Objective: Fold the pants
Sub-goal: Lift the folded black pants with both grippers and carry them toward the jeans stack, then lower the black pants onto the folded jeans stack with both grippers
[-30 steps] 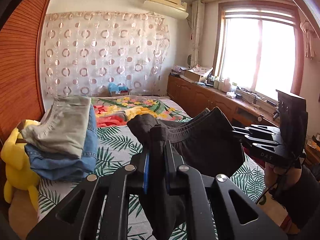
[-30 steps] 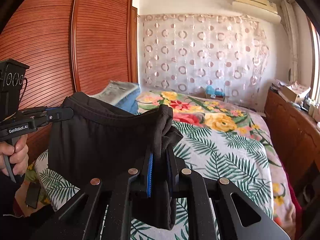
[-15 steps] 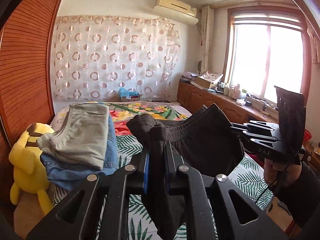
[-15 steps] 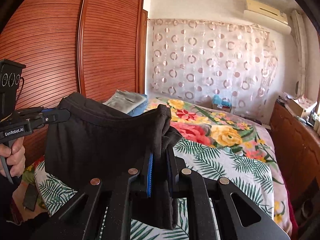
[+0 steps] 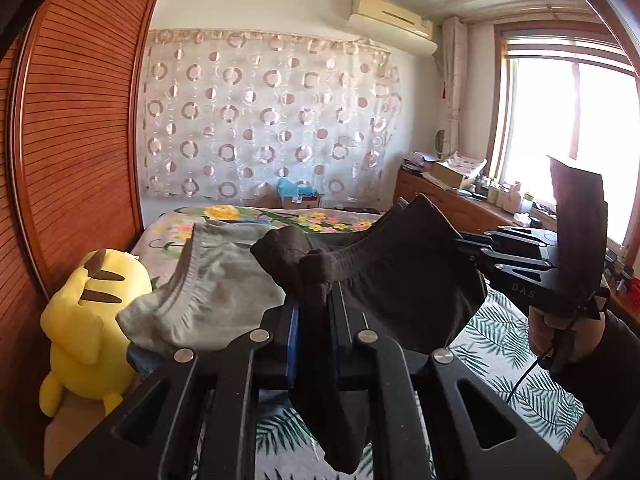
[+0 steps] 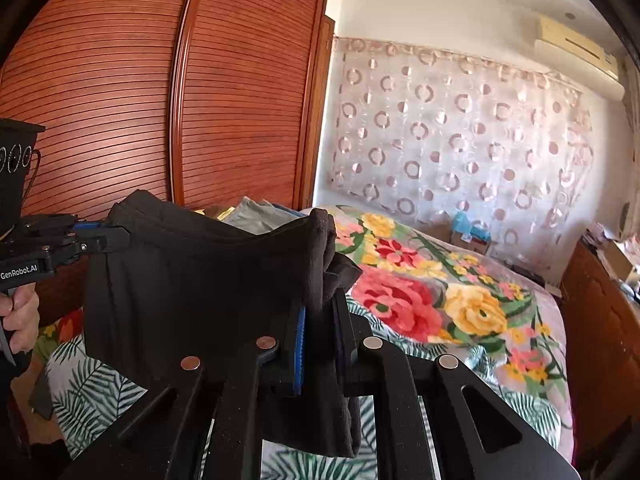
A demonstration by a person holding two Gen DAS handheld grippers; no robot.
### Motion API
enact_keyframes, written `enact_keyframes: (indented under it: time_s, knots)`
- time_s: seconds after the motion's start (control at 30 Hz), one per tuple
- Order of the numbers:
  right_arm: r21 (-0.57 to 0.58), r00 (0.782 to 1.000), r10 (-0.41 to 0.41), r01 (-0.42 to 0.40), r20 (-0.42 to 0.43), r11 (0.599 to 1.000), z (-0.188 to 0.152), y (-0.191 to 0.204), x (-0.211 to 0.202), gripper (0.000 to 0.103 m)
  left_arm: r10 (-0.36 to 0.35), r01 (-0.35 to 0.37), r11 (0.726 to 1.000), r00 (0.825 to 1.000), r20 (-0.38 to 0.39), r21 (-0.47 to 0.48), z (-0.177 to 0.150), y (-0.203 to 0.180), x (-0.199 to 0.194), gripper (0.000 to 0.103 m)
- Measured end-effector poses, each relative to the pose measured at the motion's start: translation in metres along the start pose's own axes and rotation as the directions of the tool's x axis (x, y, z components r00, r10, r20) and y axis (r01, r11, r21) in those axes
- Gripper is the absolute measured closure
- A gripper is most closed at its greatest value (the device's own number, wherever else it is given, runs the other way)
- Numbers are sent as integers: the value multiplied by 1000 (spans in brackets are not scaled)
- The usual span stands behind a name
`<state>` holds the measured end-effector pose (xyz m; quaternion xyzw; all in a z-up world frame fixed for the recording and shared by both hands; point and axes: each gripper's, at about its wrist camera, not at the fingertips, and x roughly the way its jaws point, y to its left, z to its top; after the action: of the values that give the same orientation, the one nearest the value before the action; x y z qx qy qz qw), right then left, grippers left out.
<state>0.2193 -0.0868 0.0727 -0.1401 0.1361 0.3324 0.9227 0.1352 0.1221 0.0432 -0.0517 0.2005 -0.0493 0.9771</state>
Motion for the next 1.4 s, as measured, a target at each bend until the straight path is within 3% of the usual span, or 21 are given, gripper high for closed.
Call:
enact_keyframes:
  time_s: [0.47,0.67,0.97,1.2,1.3,1.4]
  knots:
    - [-133,997,64,-57,49,989,37,-25,81,91,104,-98,990,993,55,-102,3,38,12,90]
    - [-188,994,105,-96,40,977,43,-22,119,91,177,-173,973,984,7,-155,-12,58,24,90]
    - [-203,985,170,-174,-34,964,59,-19,180,91,211,-215,959,977,-42,-183,-29,67,31,90]
    - [-212,981,177,-190,-77,959,66,-21,197,91,224,-232,954,973,-60,-190,-36,69,31,90]
    - [-202,982,161,-178,-94,963,70,-24,196,79,229,-238,954,971,-68,-184,-34,69,33,90]
    - [-158,982,174,-183,-71,970,73,-34,186,78,236,-246,952,969,-73,-180,-34,68,35,90]
